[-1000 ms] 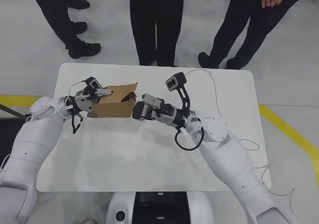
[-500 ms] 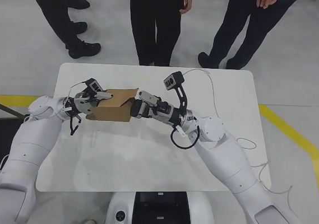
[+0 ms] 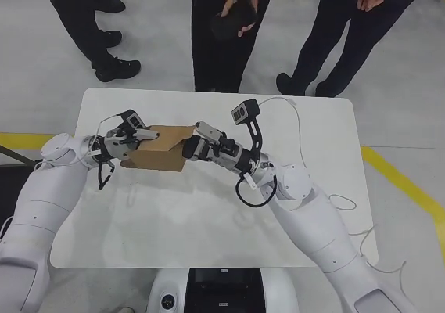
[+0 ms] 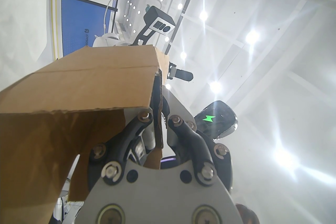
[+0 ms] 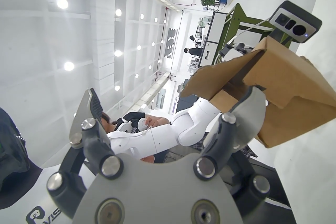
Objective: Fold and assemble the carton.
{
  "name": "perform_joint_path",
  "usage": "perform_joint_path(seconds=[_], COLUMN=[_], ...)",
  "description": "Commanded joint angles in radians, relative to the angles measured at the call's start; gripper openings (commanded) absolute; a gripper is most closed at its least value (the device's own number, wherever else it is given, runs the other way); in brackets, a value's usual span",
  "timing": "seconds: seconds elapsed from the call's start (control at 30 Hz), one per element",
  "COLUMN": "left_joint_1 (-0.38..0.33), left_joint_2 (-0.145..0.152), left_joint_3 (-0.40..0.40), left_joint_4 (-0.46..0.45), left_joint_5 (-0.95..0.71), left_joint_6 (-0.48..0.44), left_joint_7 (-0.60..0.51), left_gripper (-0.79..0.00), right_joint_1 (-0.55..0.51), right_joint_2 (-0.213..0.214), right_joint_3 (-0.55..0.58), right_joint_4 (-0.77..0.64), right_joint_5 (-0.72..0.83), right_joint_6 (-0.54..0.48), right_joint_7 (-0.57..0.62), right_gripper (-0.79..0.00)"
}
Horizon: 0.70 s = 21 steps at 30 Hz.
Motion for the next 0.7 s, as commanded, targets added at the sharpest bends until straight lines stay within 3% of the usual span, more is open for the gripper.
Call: perform_joint_path(seconds=[0.0, 0.67], left_joint_1=[0.000, 0.006], left_joint_2=[0.000, 0.002], left_joint_3=[0.000, -0.004], left_joint_4=[-0.003, -0.003], left_joint_5=[0.001, -0.005], left_joint_6=[0.000, -0.001], left_joint_7=[0.000, 0.000], left_gripper=[-0.785, -0.785], right_joint_1=[-0.002, -0.004], right_joint_2=[-0.002, -0.012], right_joint_3=[-0.002, -0.003], right_joint_4=[0.000, 0.013], right_joint_5=[0.008, 0.093], right_joint_6=[0.004, 0.043], right_joint_7=[-0.009, 0.011], right_gripper=[0.000, 0.000])
